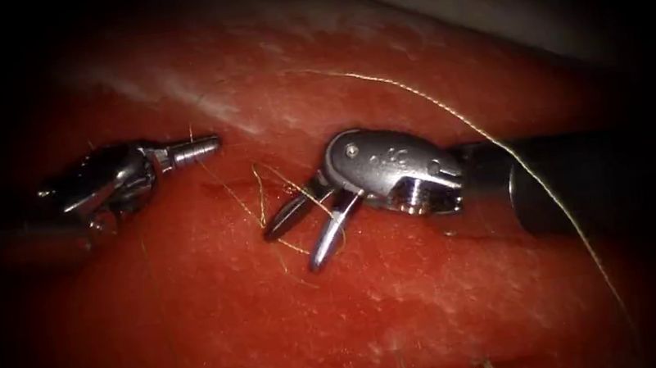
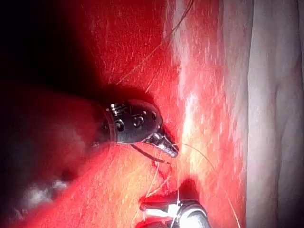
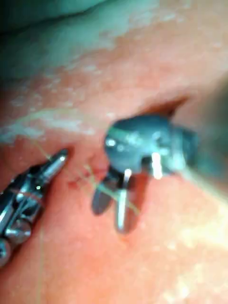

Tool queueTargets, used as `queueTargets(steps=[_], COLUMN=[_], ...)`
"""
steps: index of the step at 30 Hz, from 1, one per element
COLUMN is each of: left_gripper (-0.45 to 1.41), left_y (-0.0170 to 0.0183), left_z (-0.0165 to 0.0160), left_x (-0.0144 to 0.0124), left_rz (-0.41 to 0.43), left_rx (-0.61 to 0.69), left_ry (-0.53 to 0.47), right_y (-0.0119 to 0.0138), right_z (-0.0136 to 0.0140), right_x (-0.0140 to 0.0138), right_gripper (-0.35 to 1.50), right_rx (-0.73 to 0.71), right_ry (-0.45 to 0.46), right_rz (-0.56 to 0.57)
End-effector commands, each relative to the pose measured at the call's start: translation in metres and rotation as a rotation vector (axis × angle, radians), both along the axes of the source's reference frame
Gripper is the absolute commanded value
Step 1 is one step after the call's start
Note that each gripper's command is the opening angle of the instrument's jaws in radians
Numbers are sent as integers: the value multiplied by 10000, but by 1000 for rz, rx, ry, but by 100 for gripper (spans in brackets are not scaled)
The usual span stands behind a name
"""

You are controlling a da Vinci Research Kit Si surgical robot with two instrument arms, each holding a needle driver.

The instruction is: Wound Closure

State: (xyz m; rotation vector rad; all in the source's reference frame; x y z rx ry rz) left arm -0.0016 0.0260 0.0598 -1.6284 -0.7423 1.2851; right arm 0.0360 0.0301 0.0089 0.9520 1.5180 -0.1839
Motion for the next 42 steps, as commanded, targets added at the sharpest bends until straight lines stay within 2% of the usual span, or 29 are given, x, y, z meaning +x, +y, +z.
queueTargets(steps=[1,7,14,15,17,18,19,24,32,41,42], left_gripper=[-35,-35,-35,-35,-35,-35,-35,-35,-35,-35,-35], left_y=[-5,-8,-8,-8,-8,-8,-8,-10,-41,-102,-114], left_z=[5,2,1,1,1,1,1,-6,-50,-127,-145], left_x=[-2,-1,-2,-2,-2,-1,-1,6,24,3,2], left_rz=[3,3,4,4,4,4,6,11,35,122,133], left_rx=[2,2,2,2,2,3,3,7,10,-2,-3], left_ry=[-3,-3,-1,-1,-1,-1,1,-3,3,-7,-12], right_y=[-8,-35,-43,-43,-43,-42,-41,-38,-6,20,23], right_z=[2,13,20,20,21,21,21,22,29,46,48], right_x=[17,27,29,30,31,31,31,30,19,0,-2], right_gripper=[47,46,47,41,7,-28,-35,-35,-35,-35,-35], right_rx=[-23,-97,-143,-145,-147,-149,-162,-172,25,77,77], right_ry=[0,-39,-62,-64,-69,-71,-88,-95,-163,-214,-218], right_rz=[-27,-65,-71,-72,-69,-71,-80,-80,52,133,141])
